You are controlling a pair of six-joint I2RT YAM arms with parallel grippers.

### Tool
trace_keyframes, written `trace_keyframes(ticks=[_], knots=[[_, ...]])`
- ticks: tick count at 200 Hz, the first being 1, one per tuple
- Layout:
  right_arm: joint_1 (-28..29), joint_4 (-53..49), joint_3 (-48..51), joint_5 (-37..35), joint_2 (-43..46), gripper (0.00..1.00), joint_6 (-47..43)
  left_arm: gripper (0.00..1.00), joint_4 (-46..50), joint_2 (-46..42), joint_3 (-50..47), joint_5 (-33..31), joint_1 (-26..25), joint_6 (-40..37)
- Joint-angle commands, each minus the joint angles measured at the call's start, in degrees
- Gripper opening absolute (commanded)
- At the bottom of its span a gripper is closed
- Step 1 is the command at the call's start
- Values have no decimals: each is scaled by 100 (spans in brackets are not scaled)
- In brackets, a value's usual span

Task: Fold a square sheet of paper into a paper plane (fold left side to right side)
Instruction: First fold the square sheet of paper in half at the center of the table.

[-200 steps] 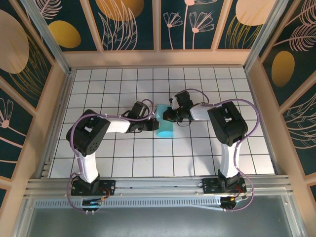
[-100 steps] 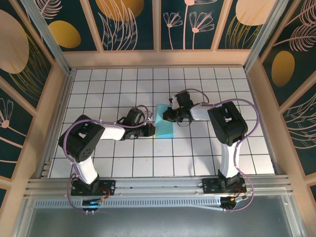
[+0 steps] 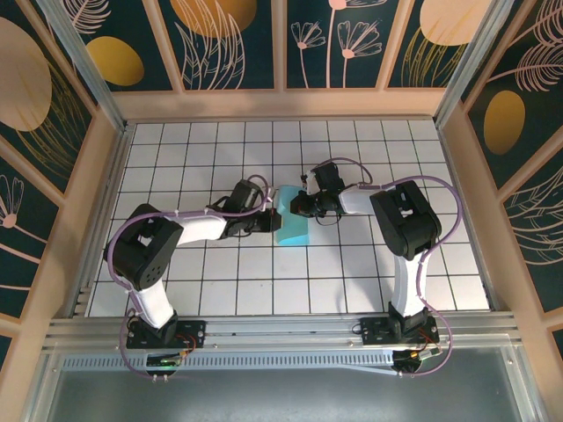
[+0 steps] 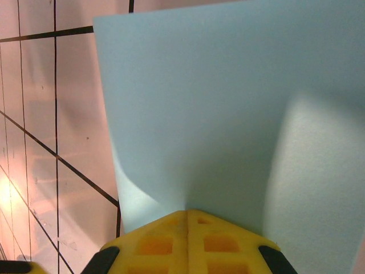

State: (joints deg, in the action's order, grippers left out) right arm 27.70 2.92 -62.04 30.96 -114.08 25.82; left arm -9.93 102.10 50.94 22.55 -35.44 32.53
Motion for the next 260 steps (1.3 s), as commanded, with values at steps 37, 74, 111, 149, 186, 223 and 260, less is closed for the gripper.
trace_keyframes(ticks=[37,74,111,149,186,223,260], knots=[[-61,-298,106,-310,-239,0,-82,5,-9,513,311,311,-39,-149],[-39,-318,83,-319,-280,0,-95,5,-92,639,170,439,-57,-155],[-38,-367,69,-314,-268,0,-113,5,-129,627,-168,469,-96,-256],[-52,-432,42,-335,-265,0,-148,5,-191,491,-589,470,-147,-226],[-59,-464,42,-345,-286,0,-150,5,-183,213,-953,431,-221,-217],[-64,-464,46,-354,-289,0,-161,5,-88,-113,-1178,380,-281,-398],[-69,-461,60,-345,-299,0,-163,5,-68,-183,-1257,416,-336,-440]])
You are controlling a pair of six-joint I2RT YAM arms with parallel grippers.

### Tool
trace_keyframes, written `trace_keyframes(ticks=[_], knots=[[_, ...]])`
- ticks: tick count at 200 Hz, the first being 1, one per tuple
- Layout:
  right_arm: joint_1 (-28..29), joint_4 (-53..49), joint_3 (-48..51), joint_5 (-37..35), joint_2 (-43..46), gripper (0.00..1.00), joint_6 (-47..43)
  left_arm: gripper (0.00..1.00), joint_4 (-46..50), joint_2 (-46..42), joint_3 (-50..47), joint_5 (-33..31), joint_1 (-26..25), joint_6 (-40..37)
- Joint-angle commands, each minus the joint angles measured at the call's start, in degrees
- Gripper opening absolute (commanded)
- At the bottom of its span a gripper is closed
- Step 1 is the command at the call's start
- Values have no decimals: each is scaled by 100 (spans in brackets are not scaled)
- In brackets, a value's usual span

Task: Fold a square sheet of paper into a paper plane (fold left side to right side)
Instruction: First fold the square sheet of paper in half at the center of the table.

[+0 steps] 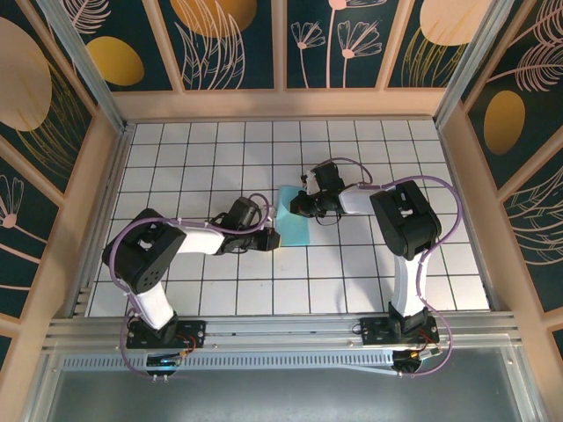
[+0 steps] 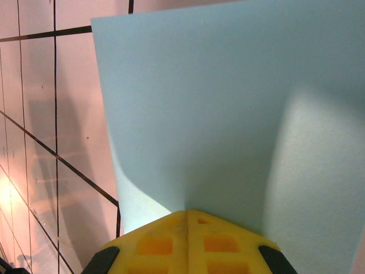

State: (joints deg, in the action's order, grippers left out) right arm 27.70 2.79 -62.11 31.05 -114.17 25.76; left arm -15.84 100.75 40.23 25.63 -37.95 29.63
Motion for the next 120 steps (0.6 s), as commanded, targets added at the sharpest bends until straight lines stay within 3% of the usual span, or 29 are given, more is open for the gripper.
trace_keyframes(ticks=[1,57,120], knots=[[-66,-451,62,-354,-295,0,-158,5,521,-47,-189,104,-82,-154],[-61,-439,84,-311,-255,0,-176,5,699,-499,-215,-5,-87,-299],[-39,-410,93,-284,-151,0,-168,5,1181,-410,1014,-149,36,-454]])
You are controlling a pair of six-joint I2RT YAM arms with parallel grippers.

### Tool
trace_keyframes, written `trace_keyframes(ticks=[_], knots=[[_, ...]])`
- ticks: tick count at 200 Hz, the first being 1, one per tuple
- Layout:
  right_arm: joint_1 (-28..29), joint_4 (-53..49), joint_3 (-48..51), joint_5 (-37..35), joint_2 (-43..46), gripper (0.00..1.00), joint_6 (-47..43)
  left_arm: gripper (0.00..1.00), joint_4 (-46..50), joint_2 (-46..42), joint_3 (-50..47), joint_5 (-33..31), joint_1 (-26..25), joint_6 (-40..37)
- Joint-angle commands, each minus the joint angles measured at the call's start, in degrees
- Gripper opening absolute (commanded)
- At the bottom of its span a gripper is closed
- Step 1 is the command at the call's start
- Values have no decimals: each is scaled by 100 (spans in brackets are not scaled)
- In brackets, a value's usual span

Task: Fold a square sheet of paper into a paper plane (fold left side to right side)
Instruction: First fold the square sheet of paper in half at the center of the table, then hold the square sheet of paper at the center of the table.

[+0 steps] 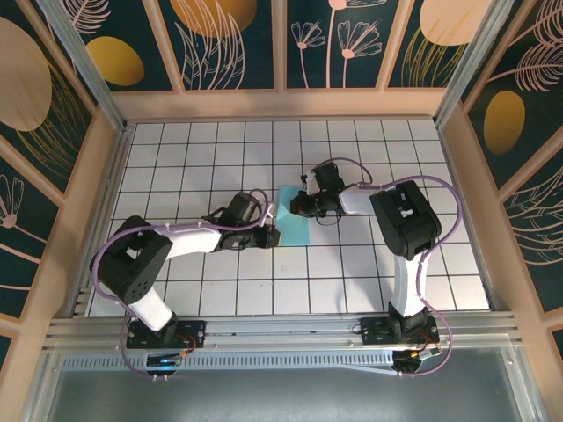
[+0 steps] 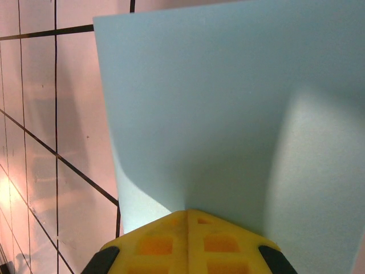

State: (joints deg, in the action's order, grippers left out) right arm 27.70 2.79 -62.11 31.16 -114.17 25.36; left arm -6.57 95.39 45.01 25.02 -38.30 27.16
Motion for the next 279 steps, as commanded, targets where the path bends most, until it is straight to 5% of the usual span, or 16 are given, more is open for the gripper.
trace_keyframes(ticks=[1,53,150,213,242,279], knots=[[-38,-402,89,-294,-154,0,-129,5,258,140,557,-95,70,-213],[12,-362,77,-268,-146,0,-84,4,263,1050,1036,-287,231,-238],[16,-287,-115,-84,194,0,48,4,52,1311,753,-370,356,-106],[-65,-553,195,-245,1129,14,-57,3,-124,1208,420,-367,354,106],[-106,-773,595,-88,1550,0,-123,3,-303,1054,173,-354,339,341],[-34,-731,1121,387,1913,0,36,2,-444,920,-24,-398,237,654]])
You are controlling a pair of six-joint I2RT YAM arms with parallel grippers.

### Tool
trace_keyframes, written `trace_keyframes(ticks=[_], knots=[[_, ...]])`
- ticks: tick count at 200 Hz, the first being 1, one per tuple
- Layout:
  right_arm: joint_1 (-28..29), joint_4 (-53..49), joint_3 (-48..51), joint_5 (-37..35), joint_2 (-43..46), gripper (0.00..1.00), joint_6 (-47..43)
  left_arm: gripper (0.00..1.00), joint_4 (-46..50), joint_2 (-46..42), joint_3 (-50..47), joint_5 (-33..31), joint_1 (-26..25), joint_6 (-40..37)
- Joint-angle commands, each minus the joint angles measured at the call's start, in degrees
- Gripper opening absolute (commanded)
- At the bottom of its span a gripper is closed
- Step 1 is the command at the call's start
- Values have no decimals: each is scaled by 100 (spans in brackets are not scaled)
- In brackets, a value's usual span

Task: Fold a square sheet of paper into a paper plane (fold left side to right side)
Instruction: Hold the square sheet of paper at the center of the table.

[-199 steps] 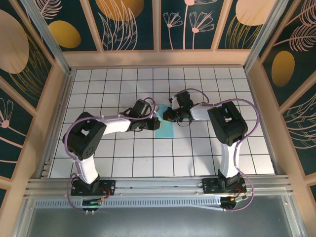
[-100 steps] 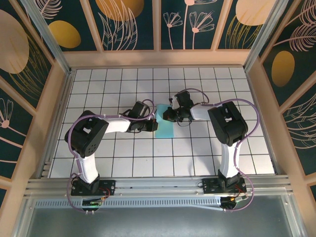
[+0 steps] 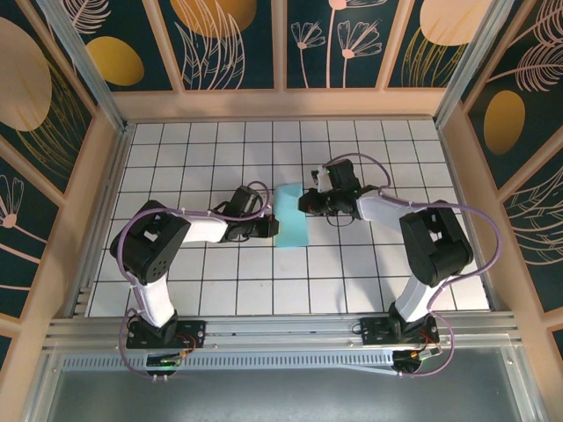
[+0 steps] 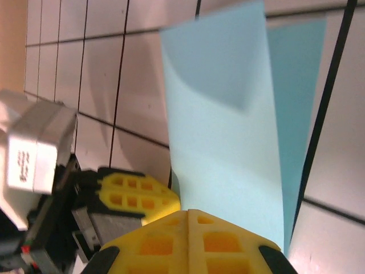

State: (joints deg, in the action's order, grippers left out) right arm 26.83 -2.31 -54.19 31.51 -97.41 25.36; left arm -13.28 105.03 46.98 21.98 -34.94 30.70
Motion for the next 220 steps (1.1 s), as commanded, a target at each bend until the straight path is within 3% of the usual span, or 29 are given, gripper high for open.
trace_keyframes(ticks=[1,85,220], knots=[[61,-220,339,358,242,0,42,2,232,-44,-223,-100,-105,298],[531,114,425,199,-337,0,303,2,297,-76,-174,-229,-200,402],[551,-405,455,-339,-894,0,-76,2,539,20,803,131,-40,428]])
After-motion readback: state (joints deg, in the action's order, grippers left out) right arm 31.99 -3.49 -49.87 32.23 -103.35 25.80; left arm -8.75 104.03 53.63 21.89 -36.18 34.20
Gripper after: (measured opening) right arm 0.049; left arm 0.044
